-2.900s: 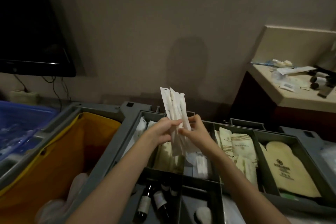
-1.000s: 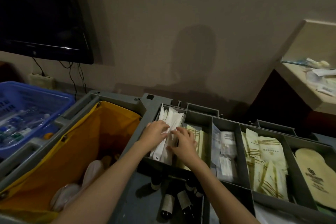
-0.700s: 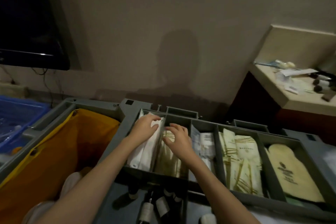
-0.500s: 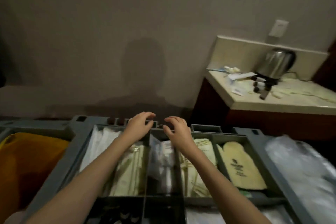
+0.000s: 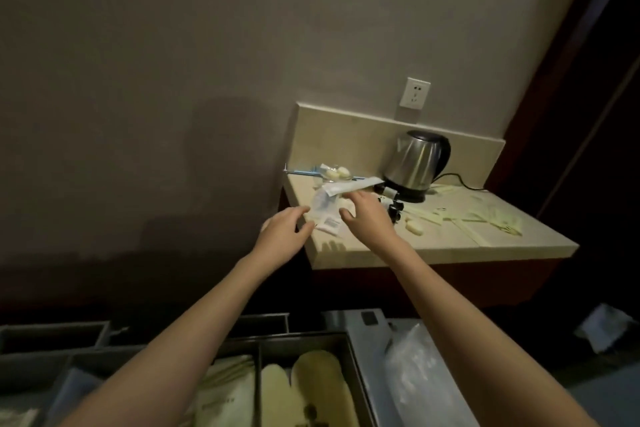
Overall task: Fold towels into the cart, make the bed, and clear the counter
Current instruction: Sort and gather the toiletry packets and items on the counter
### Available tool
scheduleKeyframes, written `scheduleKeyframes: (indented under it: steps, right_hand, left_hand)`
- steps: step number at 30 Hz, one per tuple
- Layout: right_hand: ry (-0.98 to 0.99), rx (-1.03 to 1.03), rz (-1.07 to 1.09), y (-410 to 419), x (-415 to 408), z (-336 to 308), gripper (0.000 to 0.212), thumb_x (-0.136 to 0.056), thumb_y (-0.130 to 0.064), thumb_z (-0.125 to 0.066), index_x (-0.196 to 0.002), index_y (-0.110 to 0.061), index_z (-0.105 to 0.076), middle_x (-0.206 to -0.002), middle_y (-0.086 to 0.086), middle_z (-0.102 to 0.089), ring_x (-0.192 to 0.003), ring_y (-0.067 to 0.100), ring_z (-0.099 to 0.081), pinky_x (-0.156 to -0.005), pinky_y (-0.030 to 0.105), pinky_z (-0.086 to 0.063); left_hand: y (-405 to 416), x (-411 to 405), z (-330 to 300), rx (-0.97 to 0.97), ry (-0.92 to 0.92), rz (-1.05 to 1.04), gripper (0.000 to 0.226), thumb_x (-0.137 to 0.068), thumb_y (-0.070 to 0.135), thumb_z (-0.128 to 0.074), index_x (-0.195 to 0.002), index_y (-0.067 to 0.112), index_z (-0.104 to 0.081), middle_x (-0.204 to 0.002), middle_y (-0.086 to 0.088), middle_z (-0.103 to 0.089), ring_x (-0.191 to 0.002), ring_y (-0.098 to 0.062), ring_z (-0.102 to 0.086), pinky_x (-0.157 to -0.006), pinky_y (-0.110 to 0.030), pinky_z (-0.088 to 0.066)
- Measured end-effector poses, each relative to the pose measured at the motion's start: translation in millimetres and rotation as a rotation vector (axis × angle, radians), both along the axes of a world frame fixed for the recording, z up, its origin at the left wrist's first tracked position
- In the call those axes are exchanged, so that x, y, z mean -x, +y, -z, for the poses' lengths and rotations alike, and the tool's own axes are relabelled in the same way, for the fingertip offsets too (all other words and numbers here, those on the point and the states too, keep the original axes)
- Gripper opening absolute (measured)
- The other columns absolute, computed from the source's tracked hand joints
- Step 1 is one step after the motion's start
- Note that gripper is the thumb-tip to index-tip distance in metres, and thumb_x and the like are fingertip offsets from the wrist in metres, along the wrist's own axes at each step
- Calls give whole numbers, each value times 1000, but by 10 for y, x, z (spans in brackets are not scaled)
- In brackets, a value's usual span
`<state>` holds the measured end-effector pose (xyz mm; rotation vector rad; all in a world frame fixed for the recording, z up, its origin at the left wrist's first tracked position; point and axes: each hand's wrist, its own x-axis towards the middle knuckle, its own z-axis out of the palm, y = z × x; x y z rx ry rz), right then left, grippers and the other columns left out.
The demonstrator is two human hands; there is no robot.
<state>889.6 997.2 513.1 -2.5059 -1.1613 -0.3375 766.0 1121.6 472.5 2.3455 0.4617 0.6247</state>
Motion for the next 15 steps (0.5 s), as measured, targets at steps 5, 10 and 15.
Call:
scheduleKeyframes:
  steps: [5,10,15]
  right_hand:
    - [-12,55,-61,429,-775,29,39,-94,-18,-50,-132,-8,-50,-135,12,-51,-125,28,-43,-103,40,-36]
    - [39,162,-39,910,-1296,181,39,-92,-8,-48,-131,-12,-49,-134,15,-47,-124,32,-42,-100,40,-36]
    - [65,176,1,1117,-1569,359,35,-93,-6,-44,-127,-10,-53,-134,15,-44,-124,34,-41,-102,42,-37]
  left_hand:
    - [141,-623,7,-166,80,-108,46,-100,37,-38,-143,22,-35,-150,4,-34,-144,-13,-16,-116,-40,-2]
    - [418,-889,76,-352,205,-169,50,-100,41,-35,-146,23,-30,-153,7,-28,-146,-14,-10,-117,-43,3]
    - [575,-981,213,-406,279,-170,53,-100,45,-31,-148,24,-24,-156,6,-22,-146,-14,-4,-116,-46,7]
